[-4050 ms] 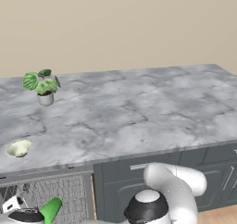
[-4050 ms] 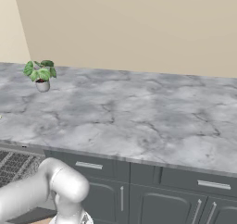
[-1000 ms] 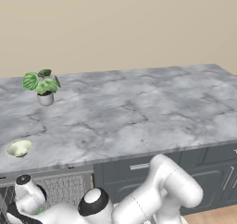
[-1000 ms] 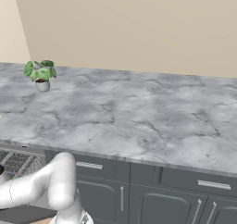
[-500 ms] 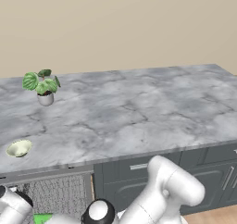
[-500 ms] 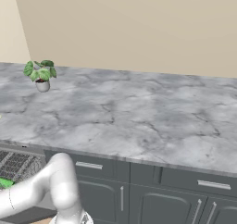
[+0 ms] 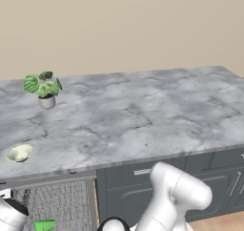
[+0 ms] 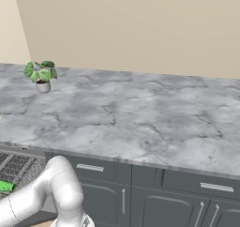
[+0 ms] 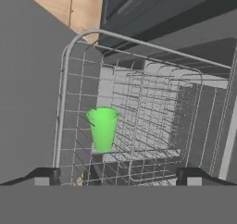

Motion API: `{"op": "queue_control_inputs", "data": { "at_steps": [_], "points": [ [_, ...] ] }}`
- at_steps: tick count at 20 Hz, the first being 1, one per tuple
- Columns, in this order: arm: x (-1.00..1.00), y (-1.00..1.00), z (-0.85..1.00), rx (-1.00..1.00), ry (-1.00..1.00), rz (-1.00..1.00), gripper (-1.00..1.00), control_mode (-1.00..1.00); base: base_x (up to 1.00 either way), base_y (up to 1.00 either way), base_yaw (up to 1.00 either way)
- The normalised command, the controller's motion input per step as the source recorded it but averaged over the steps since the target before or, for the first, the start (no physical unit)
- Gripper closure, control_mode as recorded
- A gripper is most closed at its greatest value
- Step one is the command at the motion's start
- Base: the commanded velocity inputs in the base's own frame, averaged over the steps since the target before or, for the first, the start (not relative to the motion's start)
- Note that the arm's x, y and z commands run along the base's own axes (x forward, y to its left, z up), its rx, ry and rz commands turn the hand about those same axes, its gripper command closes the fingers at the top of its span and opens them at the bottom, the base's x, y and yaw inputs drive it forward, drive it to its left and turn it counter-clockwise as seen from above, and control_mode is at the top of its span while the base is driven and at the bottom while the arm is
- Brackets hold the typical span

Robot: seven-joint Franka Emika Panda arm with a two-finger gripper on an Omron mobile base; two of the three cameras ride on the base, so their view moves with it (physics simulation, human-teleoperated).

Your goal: Pick up the cup and bowl from the counter, place them in the dishwasher, and close the dishwasher door.

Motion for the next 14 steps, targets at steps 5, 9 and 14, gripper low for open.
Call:
{"op": "queue_control_inputs", "data": {
  "at_steps": [5,9,14],
  "points": [
    [0.0,-0.6,0.72,0.03,-0.11,0.0,-1.0,-1.0,0.0,0.0,0.0],
    [0.0,-0.47,0.87,0.03,-0.12,0.0,-1.0,-1.0,0.0,0.0,0.0],
    [0.01,-0.18,0.88,0.02,-0.14,0.0,-1.0,-1.0,0.0,0.0,0.0]
  ]
}}
